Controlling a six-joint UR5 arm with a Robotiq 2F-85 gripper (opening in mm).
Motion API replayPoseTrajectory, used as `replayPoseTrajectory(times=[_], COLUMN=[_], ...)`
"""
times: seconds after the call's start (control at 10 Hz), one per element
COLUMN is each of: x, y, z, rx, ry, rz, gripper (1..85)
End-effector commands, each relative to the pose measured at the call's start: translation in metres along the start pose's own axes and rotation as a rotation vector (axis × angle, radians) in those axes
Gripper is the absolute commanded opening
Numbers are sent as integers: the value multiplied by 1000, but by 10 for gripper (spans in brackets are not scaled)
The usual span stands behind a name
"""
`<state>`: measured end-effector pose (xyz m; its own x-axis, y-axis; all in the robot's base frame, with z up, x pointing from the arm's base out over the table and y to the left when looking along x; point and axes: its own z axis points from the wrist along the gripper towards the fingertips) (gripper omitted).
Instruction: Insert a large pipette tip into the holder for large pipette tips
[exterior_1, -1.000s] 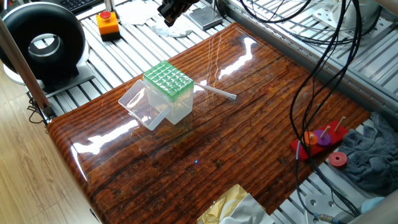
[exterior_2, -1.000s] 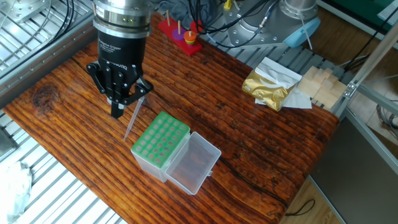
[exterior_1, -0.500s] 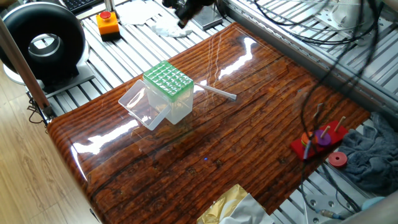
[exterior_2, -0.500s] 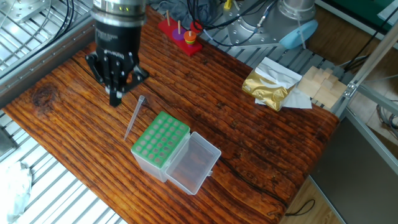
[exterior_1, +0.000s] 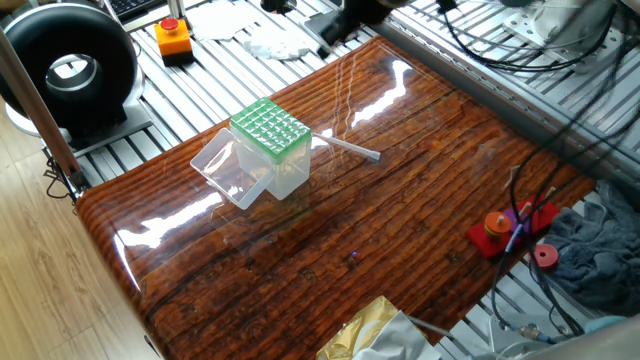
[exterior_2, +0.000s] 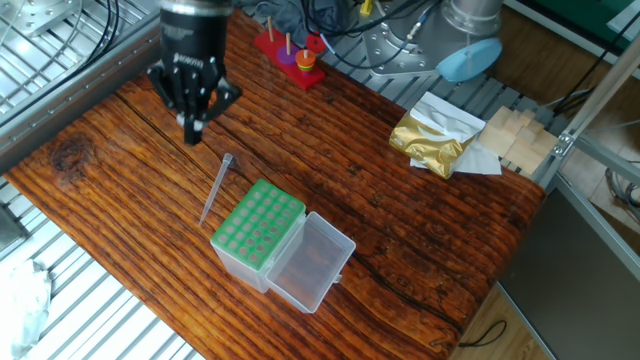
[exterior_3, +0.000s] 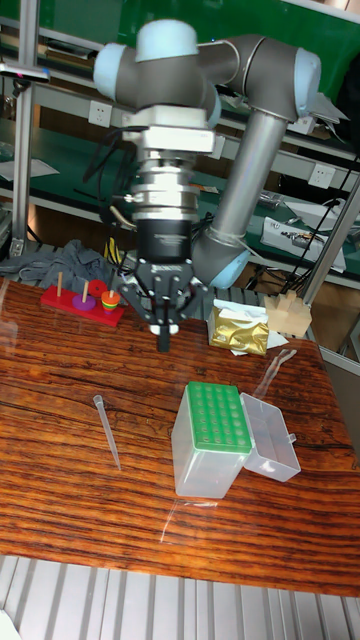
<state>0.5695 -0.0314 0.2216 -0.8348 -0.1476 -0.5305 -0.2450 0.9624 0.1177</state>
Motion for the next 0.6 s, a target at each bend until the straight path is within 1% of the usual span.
replayPoseTrajectory(times=[0.0, 0.2, 0.5], x=[28, 42, 43], y=[-6, -8, -8], z=[-11, -15, -15], rx=[-19, -14, -14], ry=[-44, -52, -49], rz=[9, 11, -4], gripper=[10, 10, 10])
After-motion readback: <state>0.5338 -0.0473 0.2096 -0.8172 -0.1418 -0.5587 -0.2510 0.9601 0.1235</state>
